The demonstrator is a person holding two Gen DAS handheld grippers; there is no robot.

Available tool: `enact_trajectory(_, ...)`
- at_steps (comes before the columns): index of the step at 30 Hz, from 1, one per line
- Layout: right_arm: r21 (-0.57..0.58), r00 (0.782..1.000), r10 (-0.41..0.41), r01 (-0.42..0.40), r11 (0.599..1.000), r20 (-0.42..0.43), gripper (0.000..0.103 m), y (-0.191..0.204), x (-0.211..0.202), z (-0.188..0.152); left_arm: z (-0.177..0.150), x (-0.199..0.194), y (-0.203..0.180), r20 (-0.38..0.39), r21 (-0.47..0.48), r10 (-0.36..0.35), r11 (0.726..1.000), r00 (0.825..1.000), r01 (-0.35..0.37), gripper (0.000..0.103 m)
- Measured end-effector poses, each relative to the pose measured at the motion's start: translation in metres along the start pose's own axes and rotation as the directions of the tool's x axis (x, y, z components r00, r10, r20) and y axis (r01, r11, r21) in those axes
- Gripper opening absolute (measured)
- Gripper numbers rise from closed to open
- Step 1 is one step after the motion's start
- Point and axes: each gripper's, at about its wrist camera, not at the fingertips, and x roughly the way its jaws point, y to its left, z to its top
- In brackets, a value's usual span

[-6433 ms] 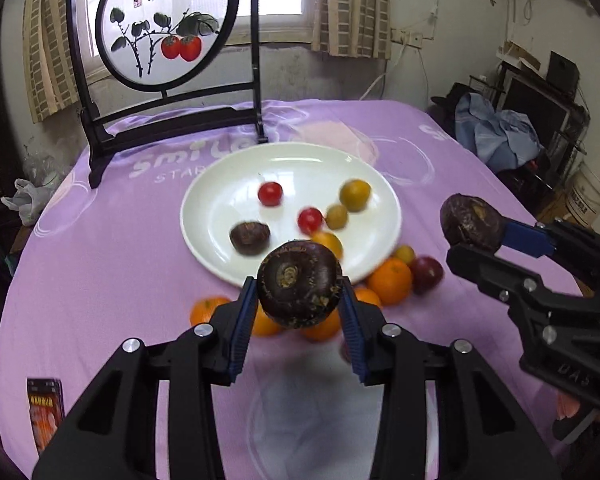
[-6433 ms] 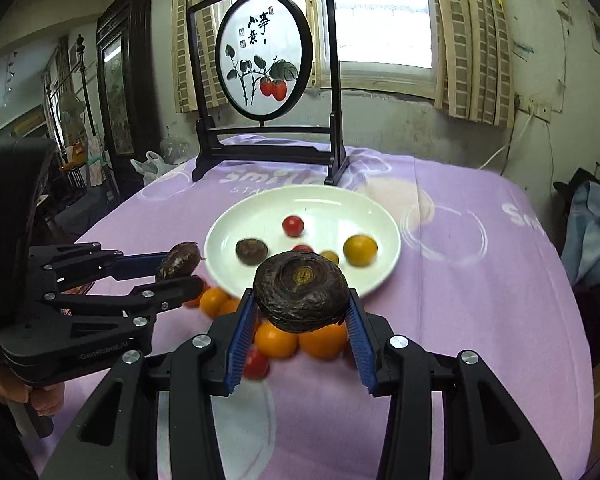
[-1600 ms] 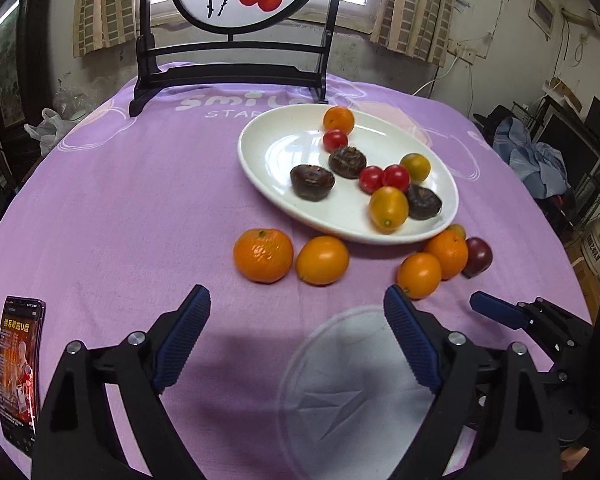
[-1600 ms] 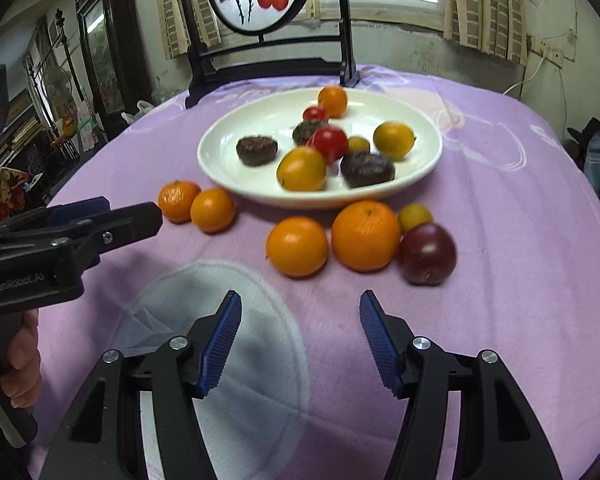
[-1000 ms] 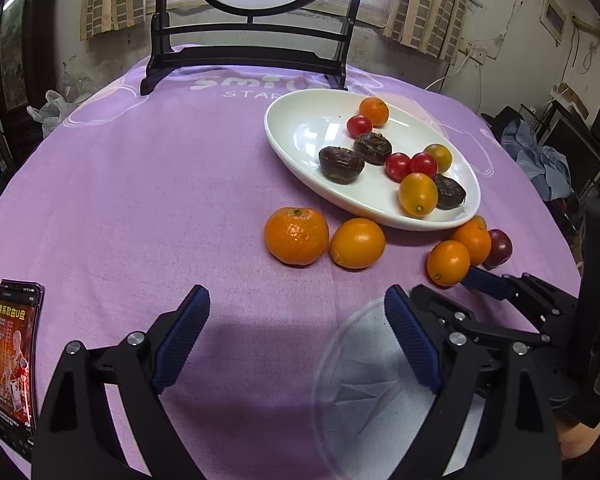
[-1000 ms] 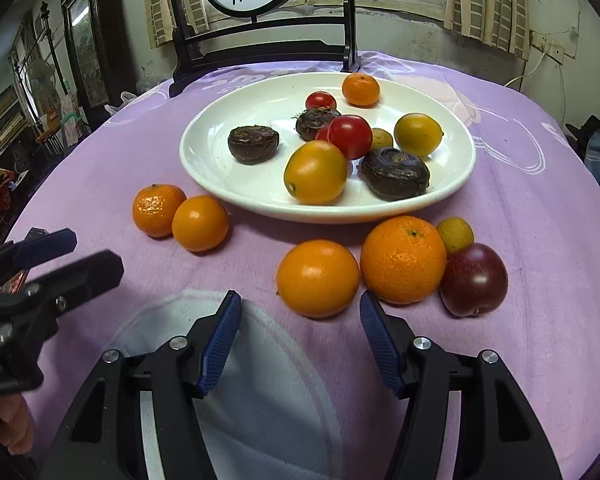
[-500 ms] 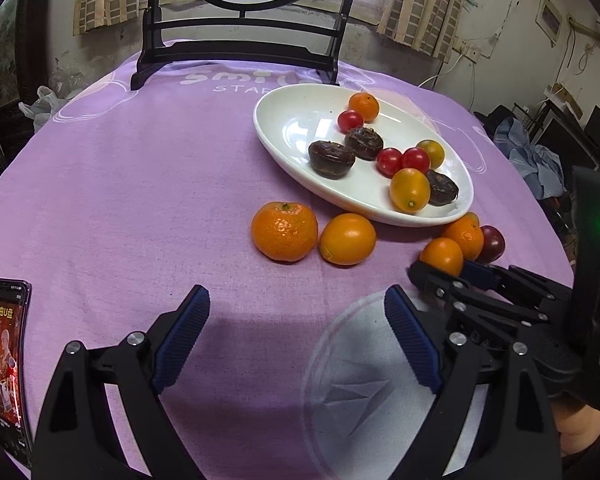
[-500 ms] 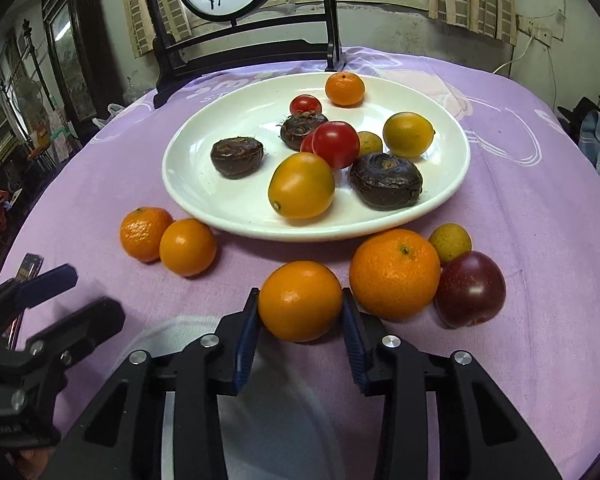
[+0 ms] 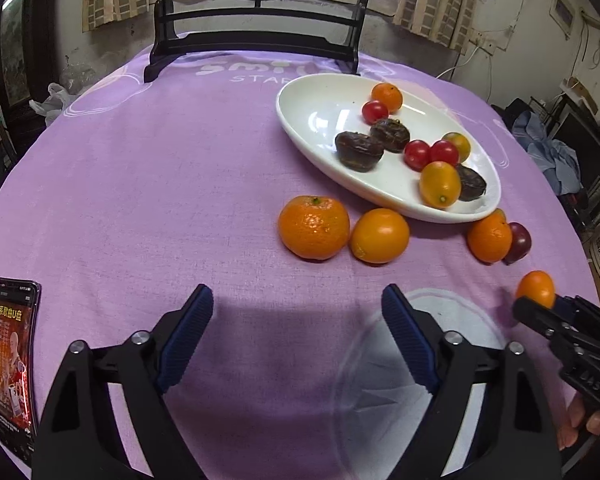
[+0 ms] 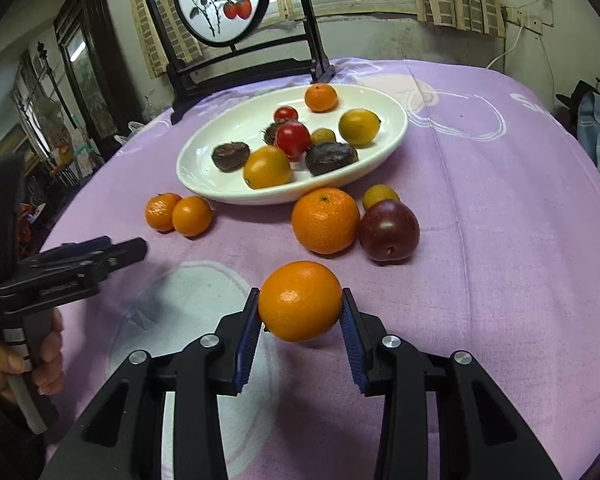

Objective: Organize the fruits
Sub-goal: 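Grasp a tangerine with the right gripper while the left grasps another tangerine, then lower both held tangerines onto the white plate and open both grippers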

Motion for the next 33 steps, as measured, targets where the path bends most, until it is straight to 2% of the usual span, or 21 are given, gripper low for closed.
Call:
enact_trajectory(5, -0.011, 0.999, 0.046, -0.046, 0.999, 0.025, 0.039, 0.004, -0.010, 0.000, 0.013, 0.025, -0.009, -0.041, 0.068, 0.044, 0.997, 0.998, -0.041, 0.070)
enact_trajectory(9, -0.012, 0.998, 0.061, -0.061, 0.998, 0.028, 0.039, 0.004, -0.013, 0.000, 0.026, 0.037, -0.009, -0.030, 0.097, 0.078, 0.992, 0.996, -0.075, 0.066)
enact_trajectory(12, -0.017, 0.997, 0.067, -0.067, 0.998, 0.024, 0.039, 0.005, -0.012, 0.000, 0.033, 0.042, -0.003, -0.029, 0.099, 0.061, 0.993, 0.998, -0.058, 0.064)
enact_trajectory(13, -0.019, 0.997, 0.068, -0.068, 0.998, 0.022, 0.039, 0.006, -0.012, 0.000, 0.035, 0.042, -0.002, -0.025, 0.100, 0.049, 0.994, 0.998, -0.047, 0.060)
enact_trajectory(14, -0.021, 0.998, 0.066, -0.066, 0.998, 0.021, 0.039, 0.006, -0.011, 0.000, 0.036, 0.042, -0.003, -0.019, 0.109, 0.034, 0.993, 0.999, -0.032, 0.048)
enact_trajectory(15, -0.023, 0.998, 0.066, -0.065, 0.998, 0.020, 0.039, 0.006, -0.011, 0.000, 0.035, 0.041, -0.005, -0.015, 0.118, 0.034, 0.993, 0.999, -0.031, 0.043)
enact_trajectory(20, -0.031, 0.998, 0.063, -0.063, 0.998, 0.015, 0.039, 0.008, -0.009, -0.001, 0.031, 0.034, -0.008, -0.022, 0.112, 0.016, 0.994, 1.000, -0.014, 0.043)
enact_trajectory(26, -0.035, 0.998, 0.054, -0.053, 0.998, 0.030, 0.039, 0.011, -0.011, -0.001, 0.024, -0.006, -0.016, 0.026, 0.134, -0.037, 0.990, 0.999, 0.033, 0.043)
enact_trajectory(33, -0.097, 0.994, 0.034, -0.024, 0.995, 0.102, 0.039, 0.025, -0.029, 0.018, 0.038, -0.034, -0.036, 0.076, 0.167, -0.094, 0.983, 0.993, 0.080, 0.043)
